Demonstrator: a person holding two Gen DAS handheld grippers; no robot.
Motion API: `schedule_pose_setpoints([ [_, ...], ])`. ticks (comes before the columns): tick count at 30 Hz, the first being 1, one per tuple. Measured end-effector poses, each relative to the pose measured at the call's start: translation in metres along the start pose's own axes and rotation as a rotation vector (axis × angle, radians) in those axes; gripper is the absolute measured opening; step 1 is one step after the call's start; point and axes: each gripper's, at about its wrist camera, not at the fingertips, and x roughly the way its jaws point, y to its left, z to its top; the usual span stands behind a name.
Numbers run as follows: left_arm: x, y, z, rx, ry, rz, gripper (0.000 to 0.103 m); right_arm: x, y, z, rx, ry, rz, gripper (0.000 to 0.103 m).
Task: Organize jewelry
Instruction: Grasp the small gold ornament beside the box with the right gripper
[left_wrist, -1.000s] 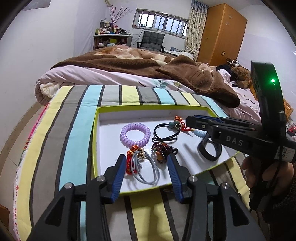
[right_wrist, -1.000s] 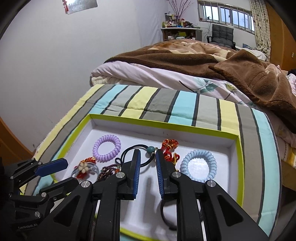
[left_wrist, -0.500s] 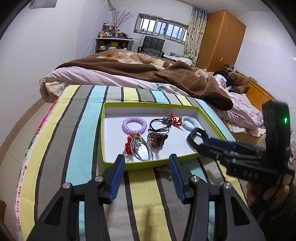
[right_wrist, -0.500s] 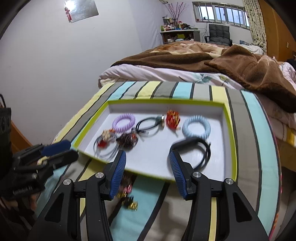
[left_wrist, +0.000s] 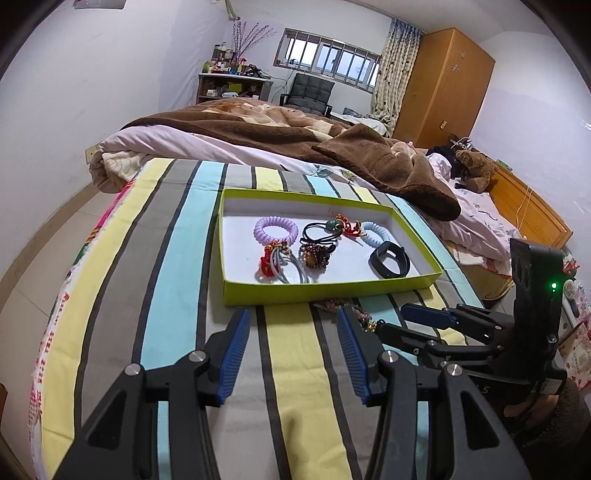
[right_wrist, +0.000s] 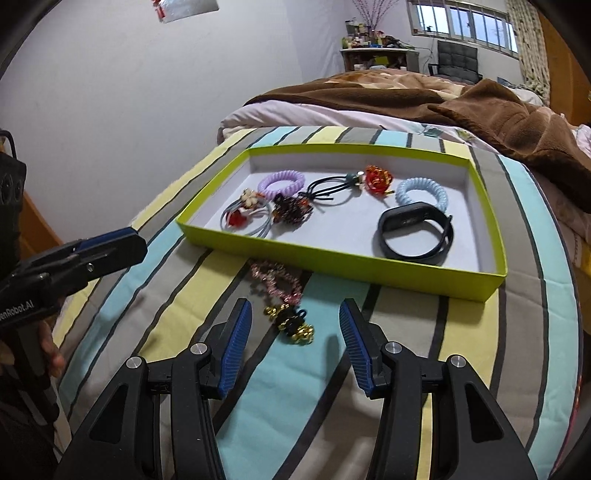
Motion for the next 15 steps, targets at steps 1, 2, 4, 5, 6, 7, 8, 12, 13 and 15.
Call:
schedule_pose_setpoints([
  [1, -0.001, 0.001, -0.002, -0.005, 0.001, 0.000, 0.051, 0.000, 0.001, -0.001, -0.003, 0.002, 0.001, 0.050],
  [2, -0.002, 0.002, -0.003, -0.009, 0.003, -0.003, 0.051, 0.001, 0.003, -0.002, -0.009, 0.004, 0.002, 0.050],
  [4, -0.003, 0.003, -0.007, -0.014, 0.007, -0.004, 0.051, 0.004, 0.006, -0.003, -0.018, 0.013, 0.000, 0.050],
  [5, -0.004, 0.005, -0.008, -0.016, 0.007, -0.001, 0.051, 0.006, 0.006, -0.003, -0.021, 0.017, -0.001, 0.050],
  [6, -0.005, 0.006, -0.010, -0.018, 0.008, 0.000, 0.051, 0.007, 0.007, -0.004, -0.024, 0.023, -0.004, 0.050],
  [7, -0.005, 0.007, -0.011, -0.023, 0.010, -0.002, 0.051, 0.009, 0.008, -0.004, -0.027, 0.027, -0.010, 0.050],
  [8, -0.005, 0.008, -0.012, -0.027, 0.011, -0.003, 0.051, 0.010, 0.009, -0.004, -0.032, 0.028, -0.015, 0.050],
  [12, -0.005, 0.013, -0.017, -0.037, 0.021, -0.002, 0.051, 0.016, 0.013, -0.004, -0.055, 0.046, -0.035, 0.050],
  [13, -0.004, 0.013, -0.018, -0.039, 0.025, -0.002, 0.051, 0.018, 0.013, -0.005, -0.061, 0.053, -0.040, 0.050],
  [15, -0.003, 0.014, -0.020, -0.041, 0.029, -0.003, 0.051, 0.020, 0.017, -0.006, -0.084, 0.053, -0.057, 0.050],
])
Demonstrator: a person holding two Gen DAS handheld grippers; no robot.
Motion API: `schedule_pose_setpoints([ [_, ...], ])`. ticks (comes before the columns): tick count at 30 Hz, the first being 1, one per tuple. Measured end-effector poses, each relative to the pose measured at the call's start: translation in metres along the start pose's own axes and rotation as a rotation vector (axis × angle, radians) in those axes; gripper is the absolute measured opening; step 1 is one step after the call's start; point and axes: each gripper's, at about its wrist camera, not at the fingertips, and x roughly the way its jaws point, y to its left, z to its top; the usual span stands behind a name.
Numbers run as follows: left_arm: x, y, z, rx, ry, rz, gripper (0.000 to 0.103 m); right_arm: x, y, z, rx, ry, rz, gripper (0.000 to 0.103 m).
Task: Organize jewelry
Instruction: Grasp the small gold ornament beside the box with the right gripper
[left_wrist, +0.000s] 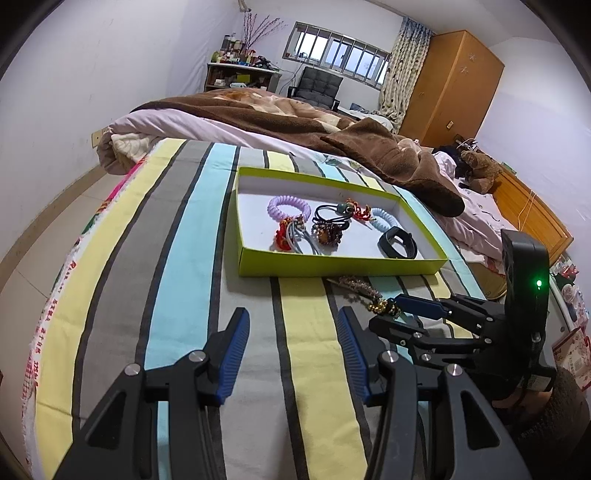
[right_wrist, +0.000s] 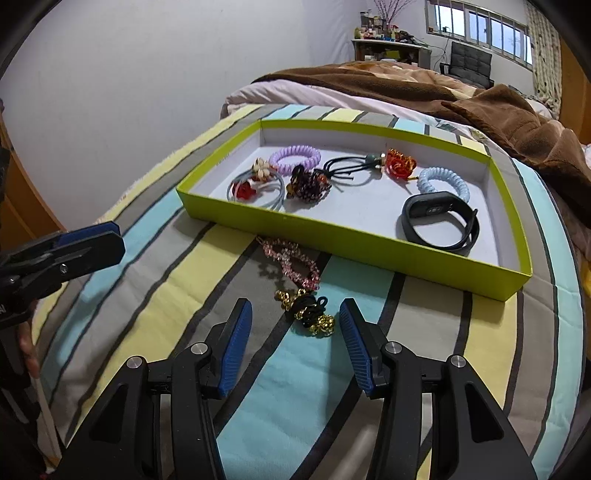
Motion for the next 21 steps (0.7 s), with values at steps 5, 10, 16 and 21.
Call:
schedule_pose_setpoints([
  [5, 0.003, -0.004, 0.003, 0.001, 0.004, -0.008, 0.051, -0.001, 0.003, -0.002, -0.022, -0.003, -0.019, 0.025],
  [10, 0.008, -0.014, 0.006, 0.017, 0.011, -0.016, 0.051, -0.003, 0.003, -0.004, -0.043, -0.003, -0.030, 0.018],
  [16, 0.015, -0.027, 0.011, 0.039, 0.024, -0.026, 0.051, -0.011, 0.002, -0.008, -0.041, -0.012, -0.014, 0.016],
  [21, 0.026, -0.038, 0.015, 0.033, 0.043, -0.036, 0.051, -0.027, -0.014, -0.012, -0.001, -0.043, -0.020, 0.016],
])
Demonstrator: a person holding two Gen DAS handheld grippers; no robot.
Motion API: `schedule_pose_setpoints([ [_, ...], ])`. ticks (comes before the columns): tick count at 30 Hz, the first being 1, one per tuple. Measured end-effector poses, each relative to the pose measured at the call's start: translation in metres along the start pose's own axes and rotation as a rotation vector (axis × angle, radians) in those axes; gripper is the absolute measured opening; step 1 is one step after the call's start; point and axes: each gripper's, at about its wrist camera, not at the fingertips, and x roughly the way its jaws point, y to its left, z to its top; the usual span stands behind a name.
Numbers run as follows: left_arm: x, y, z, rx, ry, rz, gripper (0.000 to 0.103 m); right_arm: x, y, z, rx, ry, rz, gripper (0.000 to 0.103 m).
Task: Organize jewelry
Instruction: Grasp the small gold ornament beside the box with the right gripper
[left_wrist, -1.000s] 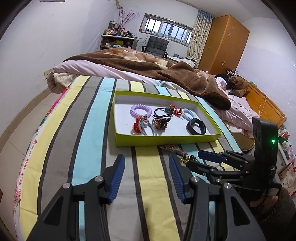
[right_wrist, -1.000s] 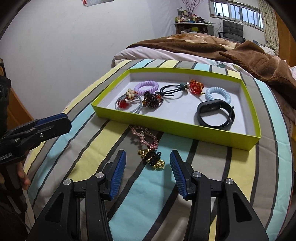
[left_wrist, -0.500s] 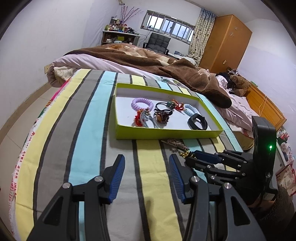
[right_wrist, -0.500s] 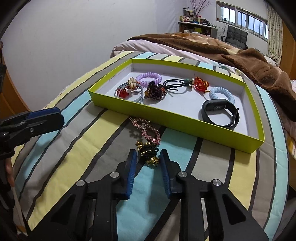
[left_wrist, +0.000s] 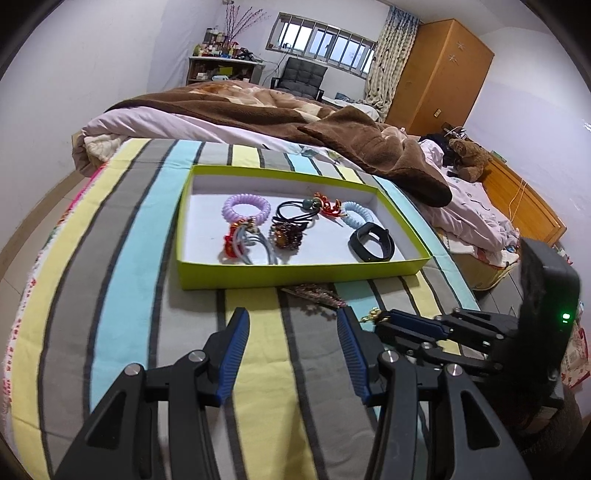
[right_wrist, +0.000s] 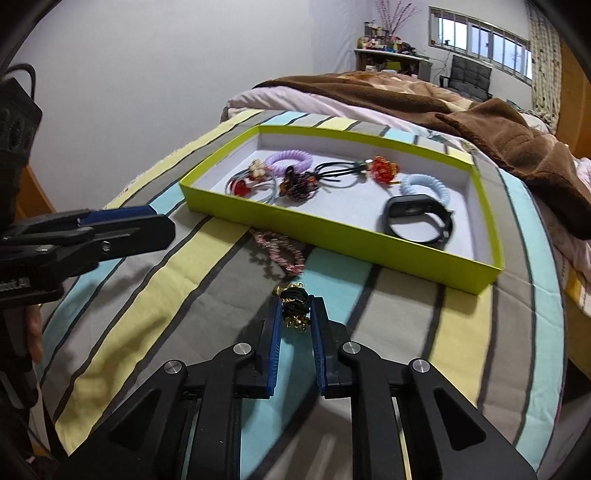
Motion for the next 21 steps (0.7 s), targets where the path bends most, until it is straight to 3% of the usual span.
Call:
schedule_pose_setpoints([
  [5, 0.019, -0.019, 0.002, 0.023, 0.025, 0.014, 0.064, -0.016, -0.018, -0.005, 0.037, -0.028, -0.024, 0.016],
  [21, 0.070, -0.058, 0.007, 0.036, 0.074, 0.199, 0.064, -0.036, -0.053, -0.017, 0.112, -0.074, -0.003, 0.016],
])
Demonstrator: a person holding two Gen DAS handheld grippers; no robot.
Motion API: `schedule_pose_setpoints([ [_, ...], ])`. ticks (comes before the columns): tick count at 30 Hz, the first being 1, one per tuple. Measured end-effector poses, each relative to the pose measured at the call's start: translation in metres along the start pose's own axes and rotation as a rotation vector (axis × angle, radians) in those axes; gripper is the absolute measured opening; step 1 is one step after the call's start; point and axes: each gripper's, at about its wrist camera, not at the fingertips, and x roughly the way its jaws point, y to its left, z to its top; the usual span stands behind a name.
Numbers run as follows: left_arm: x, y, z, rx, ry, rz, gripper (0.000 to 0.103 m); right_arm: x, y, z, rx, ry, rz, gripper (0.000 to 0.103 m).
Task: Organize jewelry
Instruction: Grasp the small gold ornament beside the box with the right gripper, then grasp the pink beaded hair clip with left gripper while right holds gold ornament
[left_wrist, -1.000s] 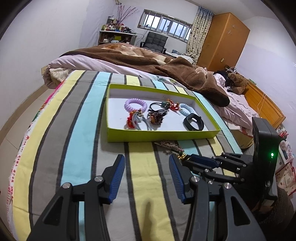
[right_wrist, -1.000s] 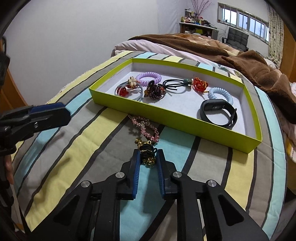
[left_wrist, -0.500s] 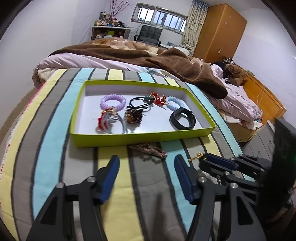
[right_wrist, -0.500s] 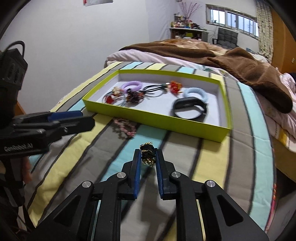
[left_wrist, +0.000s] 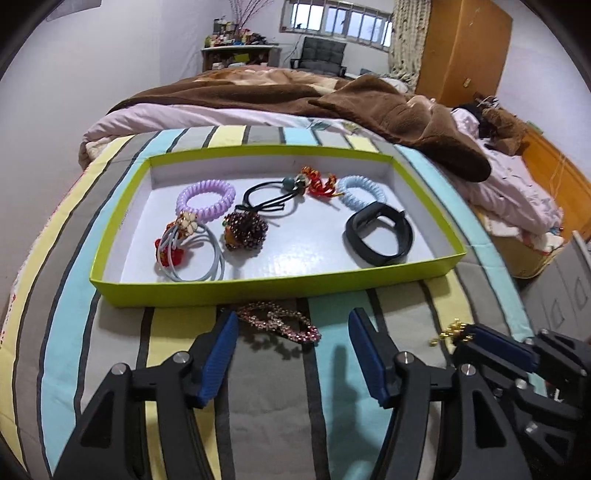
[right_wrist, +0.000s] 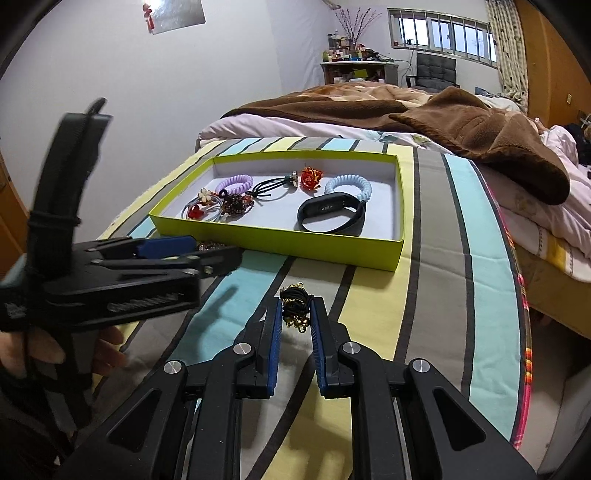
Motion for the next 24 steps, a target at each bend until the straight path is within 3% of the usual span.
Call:
schedule_pose_setpoints([
  [6, 0.005, -0.003, -0.003, 0.046, 0.014, 0.071, 0.064, 0.002, -0.002, -0.001, 0.009, 0.000, 0.022, 0.016],
  [24, -0.021, 0.054, -0.028, -0.048, 0.009, 0.109, 0.064, 0.005, 0.009, -0.001, -0.011, 0.009, 0.032, 0.016],
])
